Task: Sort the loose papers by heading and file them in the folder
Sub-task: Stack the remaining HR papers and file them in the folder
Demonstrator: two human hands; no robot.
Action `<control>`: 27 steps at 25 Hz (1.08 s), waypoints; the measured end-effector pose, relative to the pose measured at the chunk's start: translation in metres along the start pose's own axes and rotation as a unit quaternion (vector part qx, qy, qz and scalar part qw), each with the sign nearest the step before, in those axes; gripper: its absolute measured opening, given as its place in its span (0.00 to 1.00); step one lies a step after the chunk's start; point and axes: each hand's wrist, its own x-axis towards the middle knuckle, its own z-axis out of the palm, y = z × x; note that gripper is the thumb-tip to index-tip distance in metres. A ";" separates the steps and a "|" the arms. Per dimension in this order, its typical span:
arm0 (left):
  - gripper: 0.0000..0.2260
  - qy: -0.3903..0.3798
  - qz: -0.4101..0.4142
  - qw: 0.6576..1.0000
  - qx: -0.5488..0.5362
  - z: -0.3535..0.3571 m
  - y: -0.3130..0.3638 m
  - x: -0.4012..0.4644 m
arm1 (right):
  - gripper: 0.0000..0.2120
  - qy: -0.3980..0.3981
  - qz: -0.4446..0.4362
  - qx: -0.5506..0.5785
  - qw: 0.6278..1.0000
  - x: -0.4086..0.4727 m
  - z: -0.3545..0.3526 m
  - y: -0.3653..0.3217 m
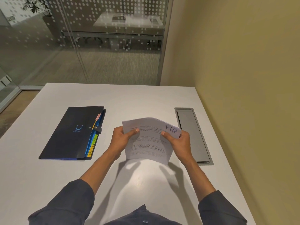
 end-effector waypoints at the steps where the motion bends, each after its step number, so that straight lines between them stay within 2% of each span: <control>1: 0.05 -0.009 -0.008 1.000 0.011 0.000 -0.003 -0.001 | 0.07 -0.001 0.011 -0.006 1.000 0.000 -0.001 0.004; 5: 0.05 -0.023 -0.015 0.999 0.043 -0.003 -0.018 -0.003 | 0.07 -0.010 0.033 -0.045 0.998 -0.002 -0.006 0.021; 8: 0.05 0.000 -0.020 0.999 0.033 -0.007 -0.018 -0.002 | 0.06 -0.036 0.045 -0.049 0.997 -0.005 -0.010 0.028; 11: 0.05 0.068 -0.046 0.995 -0.061 -0.018 -0.014 0.005 | 0.04 -0.051 0.045 -0.068 0.995 -0.008 -0.018 0.035; 13: 0.09 0.109 -0.070 0.980 -0.153 -0.026 -0.008 0.012 | 0.05 -0.044 0.058 -0.056 0.996 -0.012 -0.023 0.038; 16: 0.13 0.136 -0.083 0.956 -0.246 -0.037 -0.003 0.020 | 0.05 -0.014 0.112 -0.001 0.994 -0.013 -0.023 0.041; 20: 0.15 0.137 -0.114 0.938 -0.298 -0.039 -0.009 0.024 | 0.10 -0.023 0.221 0.181 0.958 -0.015 -0.008 0.042; 24: 0.15 0.129 -0.141 0.924 -0.332 -0.026 -0.012 0.020 | 0.17 -0.011 0.191 0.209 0.959 -0.021 0.018 0.039; 27: 0.13 0.145 -0.115 0.929 -0.321 -0.023 -0.005 0.015 | 0.13 0.035 0.164 0.145 0.975 -0.019 0.015 0.031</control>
